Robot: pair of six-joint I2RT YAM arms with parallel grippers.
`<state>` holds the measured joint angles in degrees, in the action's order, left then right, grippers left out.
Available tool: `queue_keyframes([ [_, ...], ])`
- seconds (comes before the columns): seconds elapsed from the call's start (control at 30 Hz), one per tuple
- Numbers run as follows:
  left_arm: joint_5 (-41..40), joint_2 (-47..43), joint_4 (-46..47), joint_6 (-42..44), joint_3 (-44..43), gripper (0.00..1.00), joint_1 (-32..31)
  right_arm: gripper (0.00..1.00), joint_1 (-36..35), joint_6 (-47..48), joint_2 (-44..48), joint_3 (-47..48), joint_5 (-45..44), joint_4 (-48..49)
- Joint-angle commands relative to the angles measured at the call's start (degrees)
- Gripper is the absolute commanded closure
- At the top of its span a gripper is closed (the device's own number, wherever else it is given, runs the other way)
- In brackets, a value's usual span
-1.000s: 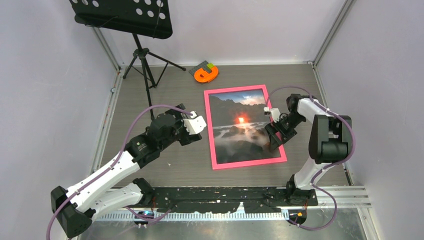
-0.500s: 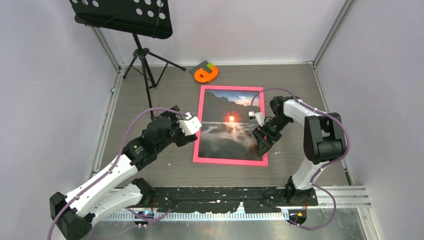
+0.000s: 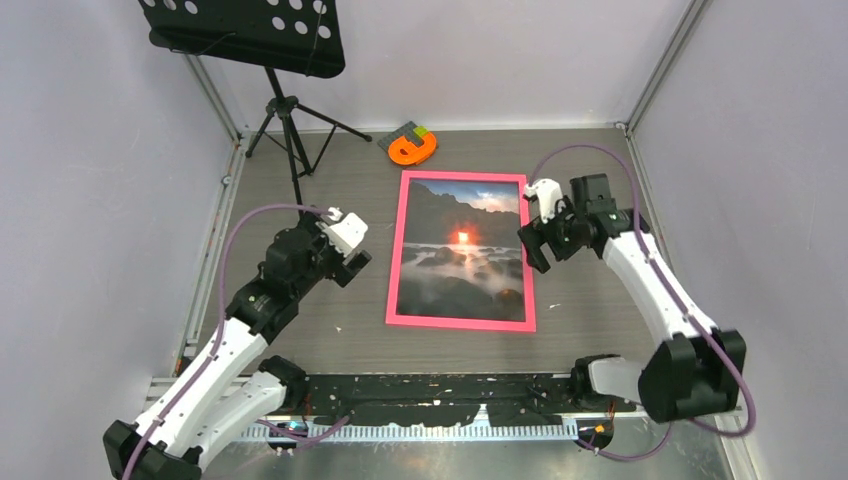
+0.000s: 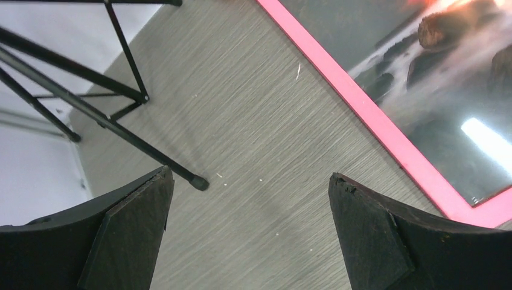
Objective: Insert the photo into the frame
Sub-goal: Adjust the photo frame at the center of the board, then reset both arms
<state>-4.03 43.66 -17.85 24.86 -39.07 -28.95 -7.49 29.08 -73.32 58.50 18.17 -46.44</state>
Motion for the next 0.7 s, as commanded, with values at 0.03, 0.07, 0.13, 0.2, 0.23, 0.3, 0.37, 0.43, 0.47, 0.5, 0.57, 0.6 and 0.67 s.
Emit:
queue_keyframes([
  [0.03,3.68,-0.57,2.87,-8.78,-0.81,0.0,4.85,0.05,1.61,-7.38,10.84,-4.48,-10.63,11.6],
  [0.07,3.76,-0.4,2.52,-9.79,-1.36,0.0,5.97,0.05,1.91,-8.03,11.93,-5.29,-11.15,12.14],
  [0.13,3.77,-0.05,1.37,-11.43,-2.45,0.0,8.27,0.05,2.97,-9.42,15.11,-5.93,-12.77,13.23],
  [0.2,3.65,0.24,-0.1,-12.96,-3.56,0.0,10.64,0.05,4.79,-11.1,16.58,-6.24,-14.18,14.02],
  [0.23,3.6,0.28,-1.1,-13.78,-4.24,0.01,11.87,0.05,5.21,-11.61,16.96,-6.31,-14.98,14.34],
  [0.3,3.57,0.47,-3.0,-14.82,-5.46,0.0,14.16,0.05,6.42,-12.64,17.65,-6.44,-14.78,14.4],
  [0.37,3.36,0.62,-5.25,-15.15,-7.04,0.0,16.18,0.05,8.25,-13.5,18.28,-6.46,-13.91,14.11],
  [0.43,2.49,0.89,-7.82,-15.11,-8.6,0.0,17.04,0.05,9.81,-14.18,19.03,-6.47,-13.3,13.82],
  [0.47,2.01,0.9,-8.95,-15.2,-9.3,0.0,17.59,0.05,10.7,-14.51,19.58,-6.47,-13.19,13.61],
  [0.5,1.79,0.84,-10.0,-15.26,-9.9,0.0,18.02,0.05,11.07,-15.2,19.91,-6.47,-12.86,13.58],
  [0.57,1.61,0.33,-11.4,-15.55,-10.52,0.0,18.53,0.05,12.0,-16.13,20.94,-6.45,-12.06,13.34],
  [0.6,1.58,-0.22,-11.9,-15.75,-10.69,0.0,18.72,0.05,12.24,-16.36,21.68,-6.51,-11.61,13.24],
  [0.67,1.08,-0.95,-12.81,-16.16,-10.94,0.0,18.84,0.05,12.43,-16.85,23.07,-7.11,-10.6,13.36],
])
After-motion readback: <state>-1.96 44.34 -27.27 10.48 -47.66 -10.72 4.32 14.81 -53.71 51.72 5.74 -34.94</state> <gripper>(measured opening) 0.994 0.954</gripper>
